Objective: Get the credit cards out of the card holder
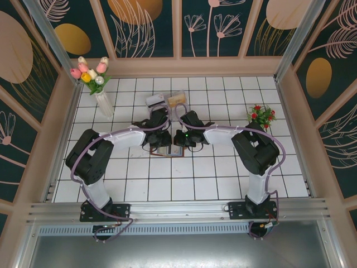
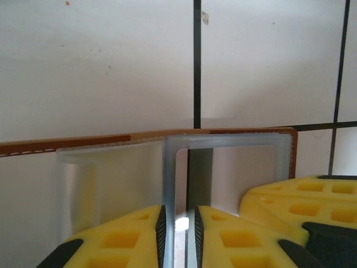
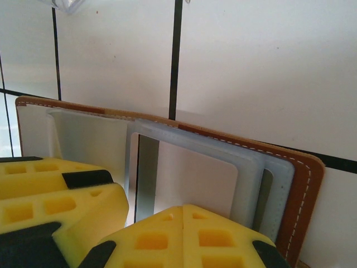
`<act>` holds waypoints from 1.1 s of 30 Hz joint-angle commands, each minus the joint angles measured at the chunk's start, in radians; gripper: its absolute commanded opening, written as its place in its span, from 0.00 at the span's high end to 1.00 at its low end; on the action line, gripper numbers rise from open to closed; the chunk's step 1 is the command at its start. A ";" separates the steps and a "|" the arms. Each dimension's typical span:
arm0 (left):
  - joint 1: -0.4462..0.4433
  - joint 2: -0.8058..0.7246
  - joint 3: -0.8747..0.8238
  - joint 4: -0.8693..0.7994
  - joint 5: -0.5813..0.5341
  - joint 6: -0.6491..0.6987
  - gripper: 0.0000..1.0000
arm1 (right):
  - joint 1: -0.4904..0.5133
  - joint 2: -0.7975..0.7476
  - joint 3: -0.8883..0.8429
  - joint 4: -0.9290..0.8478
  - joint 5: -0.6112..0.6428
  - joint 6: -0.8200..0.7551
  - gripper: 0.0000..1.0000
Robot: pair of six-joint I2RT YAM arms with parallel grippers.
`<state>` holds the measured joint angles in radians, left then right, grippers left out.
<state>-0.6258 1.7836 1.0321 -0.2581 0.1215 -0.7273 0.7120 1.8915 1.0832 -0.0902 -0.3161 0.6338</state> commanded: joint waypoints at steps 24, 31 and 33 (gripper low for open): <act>0.047 -0.037 -0.108 0.100 0.098 -0.034 0.78 | -0.025 0.045 -0.054 -0.021 0.017 -0.029 0.97; 0.077 -0.036 -0.168 0.191 0.214 -0.043 0.80 | -0.029 0.060 -0.051 -0.026 0.006 -0.045 0.96; 0.085 -0.031 -0.180 0.213 0.235 -0.045 0.81 | -0.031 0.064 -0.053 -0.028 0.007 -0.046 0.96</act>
<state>-0.5499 1.7546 0.8799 -0.0692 0.2962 -0.7643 0.6941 1.8992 1.0645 -0.0509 -0.3561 0.6106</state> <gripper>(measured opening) 0.193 0.066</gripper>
